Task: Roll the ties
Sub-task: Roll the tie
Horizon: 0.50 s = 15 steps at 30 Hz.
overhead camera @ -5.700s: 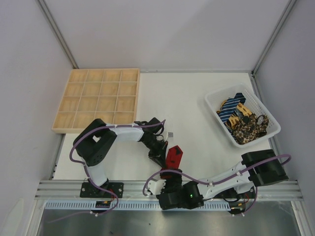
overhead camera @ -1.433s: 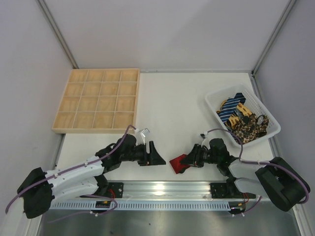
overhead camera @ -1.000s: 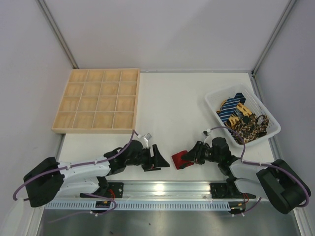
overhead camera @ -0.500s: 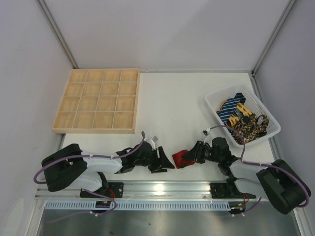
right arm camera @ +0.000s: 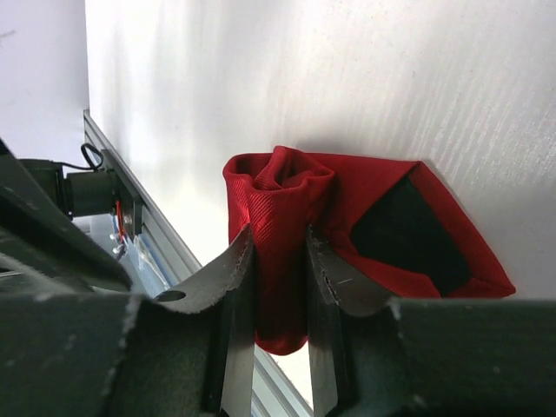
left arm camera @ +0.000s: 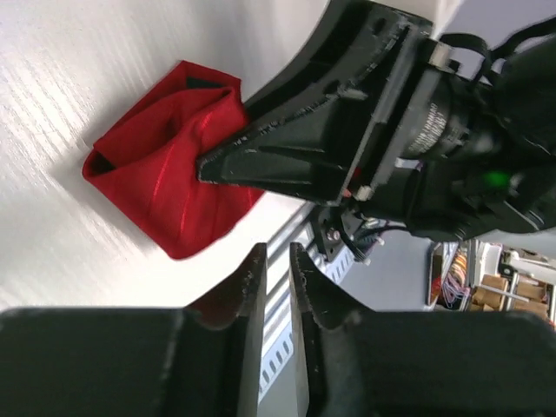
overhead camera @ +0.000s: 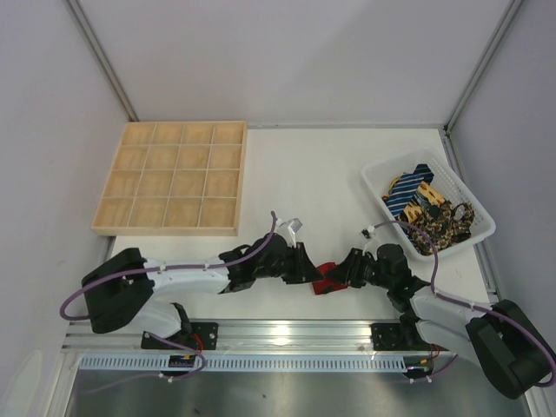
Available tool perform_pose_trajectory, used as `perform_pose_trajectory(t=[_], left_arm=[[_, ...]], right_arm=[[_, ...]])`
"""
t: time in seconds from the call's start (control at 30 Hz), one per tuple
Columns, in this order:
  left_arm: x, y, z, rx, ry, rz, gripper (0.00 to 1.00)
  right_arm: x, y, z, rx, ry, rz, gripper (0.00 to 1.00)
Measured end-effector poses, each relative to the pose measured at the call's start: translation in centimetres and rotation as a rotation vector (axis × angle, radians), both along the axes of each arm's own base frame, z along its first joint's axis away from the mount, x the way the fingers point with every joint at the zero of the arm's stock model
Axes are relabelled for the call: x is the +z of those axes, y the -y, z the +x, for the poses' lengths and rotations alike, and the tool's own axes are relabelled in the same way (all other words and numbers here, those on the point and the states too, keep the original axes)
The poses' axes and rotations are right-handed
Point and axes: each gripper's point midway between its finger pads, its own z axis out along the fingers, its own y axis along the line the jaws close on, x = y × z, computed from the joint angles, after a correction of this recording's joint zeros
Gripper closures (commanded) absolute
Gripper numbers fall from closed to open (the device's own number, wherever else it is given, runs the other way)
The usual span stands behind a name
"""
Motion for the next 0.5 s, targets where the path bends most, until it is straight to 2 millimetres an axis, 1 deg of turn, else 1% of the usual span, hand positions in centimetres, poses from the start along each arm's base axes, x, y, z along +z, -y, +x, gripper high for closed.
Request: perform_pose_trajectory(t=[0.07,0.17,0.27,0.4,0.5], left_arm=[[-0.8,0.5,0.2,-0.013,0.000,0.021,0.86],[-2.4,0.9,0.1,-0.029,-0.018,0.055,0.89],[-3.6,1.1,0.0,-0.038,-0.036,0.076,0.89],[-4.3,1.4,-0.1,-0.052,-0.048,0.087,0.89],[-4.2,1.8,0.1,-0.061,-0.036,0.090,0.90]], right_arm=[[-0.3,0.0,0.0,-0.001,-0.011,-0.004,0.98],[-0.4,0.0,0.0,-0.004,-0.019,-0.002,0.97],[-0.4,0.0,0.0,-0.006,-0.021,-0.003,0.95],[-0.4,0.1,-0.1,-0.011,-0.028,-0.004,0.92],[-0.5,0.2,-0.2,-0.014,-0.034,-0.009,0.89]])
